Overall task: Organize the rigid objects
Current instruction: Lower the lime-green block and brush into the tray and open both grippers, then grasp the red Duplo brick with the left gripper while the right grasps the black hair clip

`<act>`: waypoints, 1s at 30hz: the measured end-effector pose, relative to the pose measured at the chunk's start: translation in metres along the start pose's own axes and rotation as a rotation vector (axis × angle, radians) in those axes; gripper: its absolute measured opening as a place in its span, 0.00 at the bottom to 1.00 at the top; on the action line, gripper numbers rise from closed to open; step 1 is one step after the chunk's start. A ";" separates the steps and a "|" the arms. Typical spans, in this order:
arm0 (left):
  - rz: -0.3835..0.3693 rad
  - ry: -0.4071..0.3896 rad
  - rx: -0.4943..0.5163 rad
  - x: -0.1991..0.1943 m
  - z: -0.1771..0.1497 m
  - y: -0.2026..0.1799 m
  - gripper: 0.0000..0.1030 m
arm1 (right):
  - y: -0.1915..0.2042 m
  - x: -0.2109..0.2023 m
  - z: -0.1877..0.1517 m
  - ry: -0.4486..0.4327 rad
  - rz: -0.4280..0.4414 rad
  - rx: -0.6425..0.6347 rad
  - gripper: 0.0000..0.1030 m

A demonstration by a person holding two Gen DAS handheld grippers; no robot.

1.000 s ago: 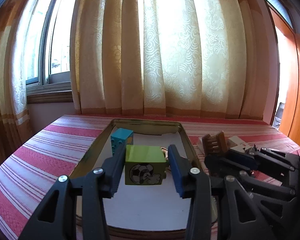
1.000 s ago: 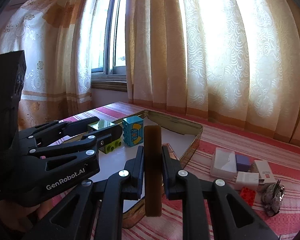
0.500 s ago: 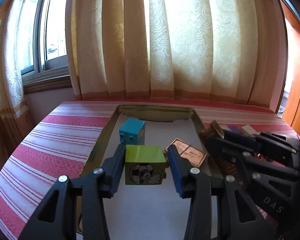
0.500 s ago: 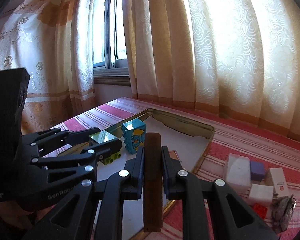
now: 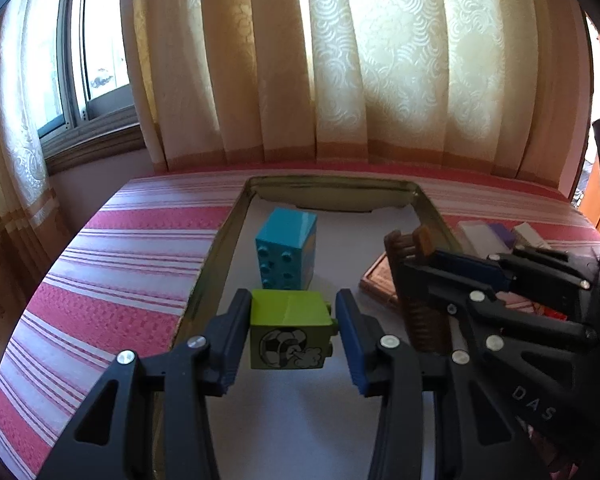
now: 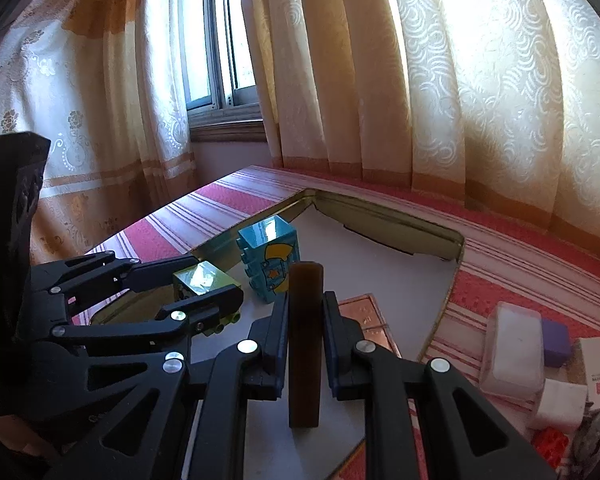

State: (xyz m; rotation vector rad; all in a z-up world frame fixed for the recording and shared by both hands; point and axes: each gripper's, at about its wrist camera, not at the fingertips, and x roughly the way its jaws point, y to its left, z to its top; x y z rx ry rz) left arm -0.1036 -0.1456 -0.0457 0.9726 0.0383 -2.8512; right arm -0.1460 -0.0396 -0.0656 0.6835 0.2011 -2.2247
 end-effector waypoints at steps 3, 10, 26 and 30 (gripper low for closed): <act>0.037 0.015 0.010 0.006 0.003 0.001 0.42 | 0.000 0.009 0.005 0.008 -0.009 -0.012 0.17; 0.071 -0.018 -0.022 -0.001 0.005 0.009 0.71 | -0.029 0.010 0.011 -0.013 -0.017 0.078 0.66; -0.098 -0.179 0.023 -0.059 -0.011 -0.086 0.93 | -0.105 -0.116 -0.060 -0.089 -0.267 0.170 0.77; -0.154 -0.161 0.079 -0.054 -0.013 -0.127 0.94 | -0.142 -0.141 -0.083 -0.066 -0.398 0.279 0.77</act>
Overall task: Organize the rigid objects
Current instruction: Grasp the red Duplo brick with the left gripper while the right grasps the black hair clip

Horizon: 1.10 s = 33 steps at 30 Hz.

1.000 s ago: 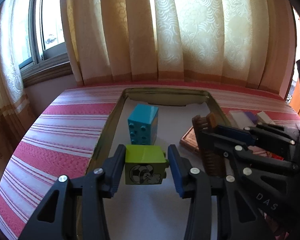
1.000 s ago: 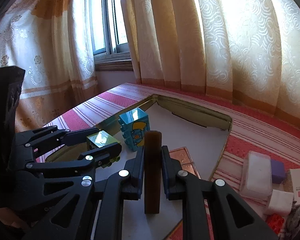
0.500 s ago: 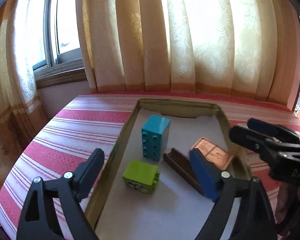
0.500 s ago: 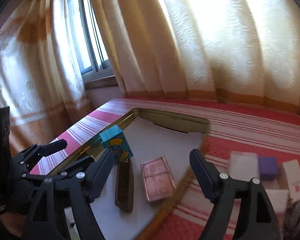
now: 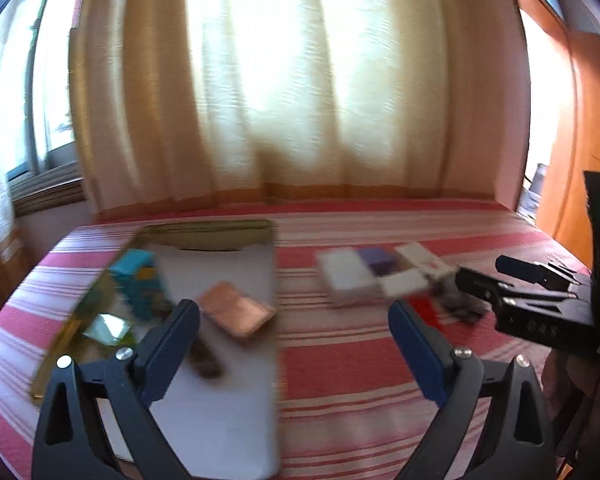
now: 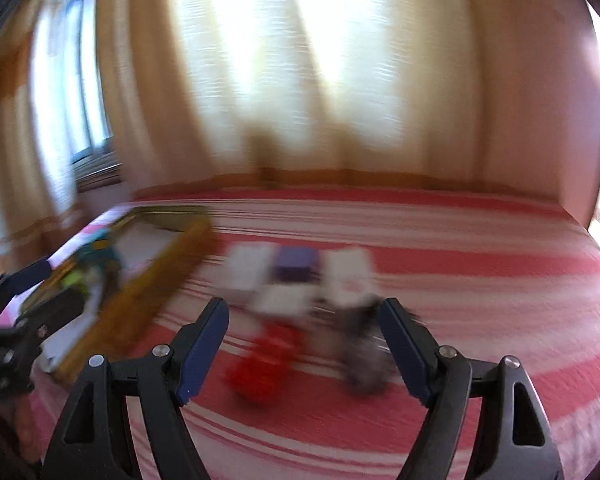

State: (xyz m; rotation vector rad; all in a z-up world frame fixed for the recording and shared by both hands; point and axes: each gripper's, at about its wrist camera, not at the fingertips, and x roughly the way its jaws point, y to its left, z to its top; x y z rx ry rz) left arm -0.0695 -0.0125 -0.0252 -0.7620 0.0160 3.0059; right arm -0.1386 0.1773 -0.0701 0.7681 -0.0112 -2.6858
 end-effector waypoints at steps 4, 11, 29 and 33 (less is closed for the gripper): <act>-0.054 0.052 0.043 0.021 -0.003 -0.035 0.94 | -0.036 0.003 -0.005 0.053 -0.033 0.081 0.77; -0.028 0.087 0.039 0.039 0.000 -0.056 0.95 | -0.043 0.025 -0.004 0.154 -0.037 0.079 0.77; -0.066 0.142 0.040 0.053 0.000 -0.066 0.96 | -0.047 0.054 -0.003 0.278 -0.017 0.116 0.48; -0.100 0.176 0.061 0.060 0.000 -0.077 0.96 | -0.051 0.042 -0.007 0.253 -0.030 0.113 0.48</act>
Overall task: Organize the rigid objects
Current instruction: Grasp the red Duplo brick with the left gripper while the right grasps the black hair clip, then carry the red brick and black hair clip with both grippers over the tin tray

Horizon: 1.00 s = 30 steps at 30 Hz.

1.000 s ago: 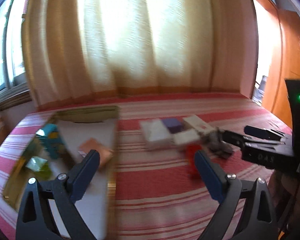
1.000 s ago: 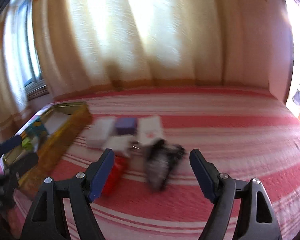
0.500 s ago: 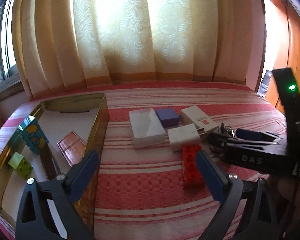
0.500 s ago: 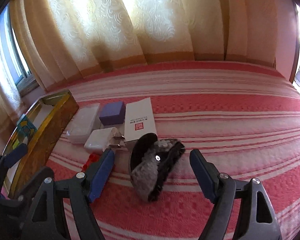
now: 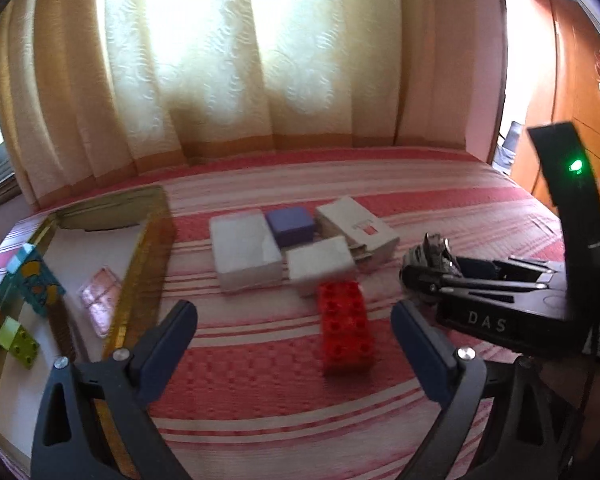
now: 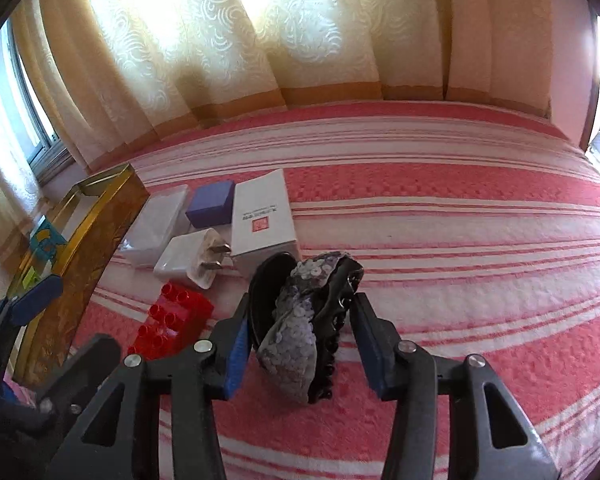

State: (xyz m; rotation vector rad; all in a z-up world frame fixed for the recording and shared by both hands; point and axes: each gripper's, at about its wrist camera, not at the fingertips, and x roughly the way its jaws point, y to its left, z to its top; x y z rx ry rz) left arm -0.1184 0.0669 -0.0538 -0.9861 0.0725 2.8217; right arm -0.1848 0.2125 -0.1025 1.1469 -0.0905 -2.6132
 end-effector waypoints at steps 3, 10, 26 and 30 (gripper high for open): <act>-0.029 0.051 0.021 0.011 0.002 -0.009 0.96 | -0.002 -0.007 -0.003 -0.024 -0.024 -0.003 0.48; -0.064 0.178 0.034 0.036 0.003 -0.018 0.78 | -0.002 -0.012 -0.002 -0.052 -0.054 -0.004 0.49; -0.095 0.185 0.028 0.037 0.005 -0.018 0.30 | -0.002 -0.022 -0.005 -0.101 -0.032 0.012 0.49; -0.083 0.122 0.012 0.026 0.005 -0.014 0.30 | -0.002 -0.027 -0.005 -0.126 -0.028 0.006 0.49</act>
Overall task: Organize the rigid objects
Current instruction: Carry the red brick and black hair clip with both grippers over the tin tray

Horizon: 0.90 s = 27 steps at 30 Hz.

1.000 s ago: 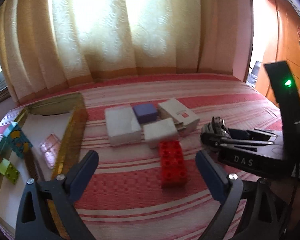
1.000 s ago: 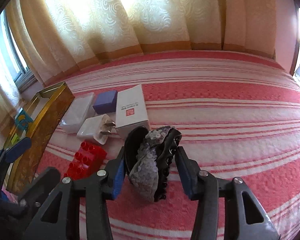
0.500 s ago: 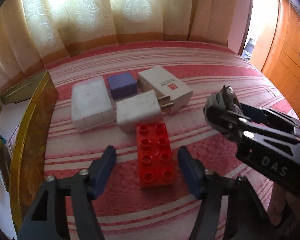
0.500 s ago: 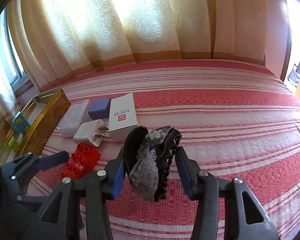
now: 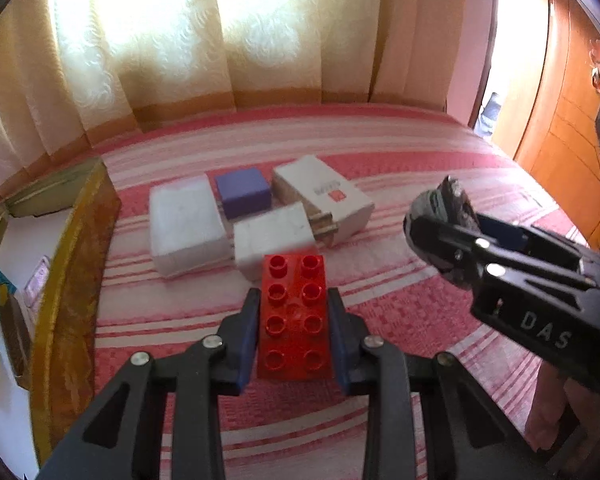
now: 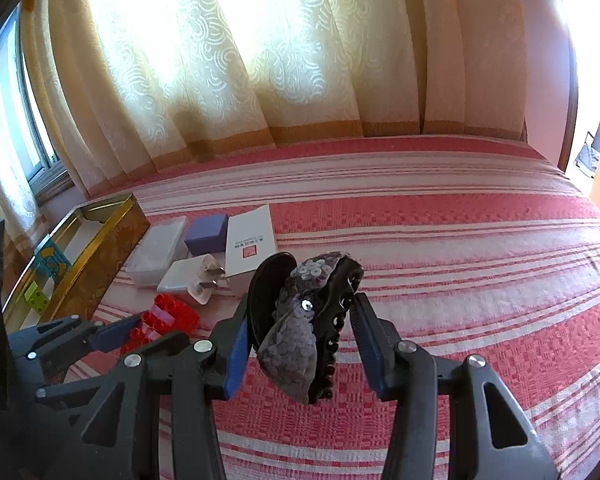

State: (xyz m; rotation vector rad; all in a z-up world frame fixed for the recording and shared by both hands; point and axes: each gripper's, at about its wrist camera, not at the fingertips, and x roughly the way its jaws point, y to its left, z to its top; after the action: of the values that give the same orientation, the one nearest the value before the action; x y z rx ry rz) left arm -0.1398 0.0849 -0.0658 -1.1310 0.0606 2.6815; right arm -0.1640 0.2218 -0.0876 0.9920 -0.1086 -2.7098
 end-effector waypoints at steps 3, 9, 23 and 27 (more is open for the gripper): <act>0.020 -0.059 -0.024 -0.011 -0.001 0.005 0.30 | 0.002 -0.004 0.000 -0.021 0.006 -0.008 0.49; 0.050 -0.132 -0.060 -0.022 -0.004 0.014 0.30 | 0.006 -0.011 -0.001 -0.056 0.013 -0.022 0.49; 0.133 -0.316 -0.079 -0.053 -0.014 0.013 0.30 | 0.012 -0.034 -0.004 -0.184 0.006 -0.057 0.49; 0.139 -0.330 -0.069 -0.055 -0.015 0.013 0.30 | 0.011 -0.039 -0.006 -0.213 0.003 -0.063 0.49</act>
State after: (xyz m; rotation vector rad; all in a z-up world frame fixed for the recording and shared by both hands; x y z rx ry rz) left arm -0.0949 0.0599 -0.0374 -0.7102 -0.0098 2.9781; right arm -0.1296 0.2210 -0.0660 0.6827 -0.0634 -2.7902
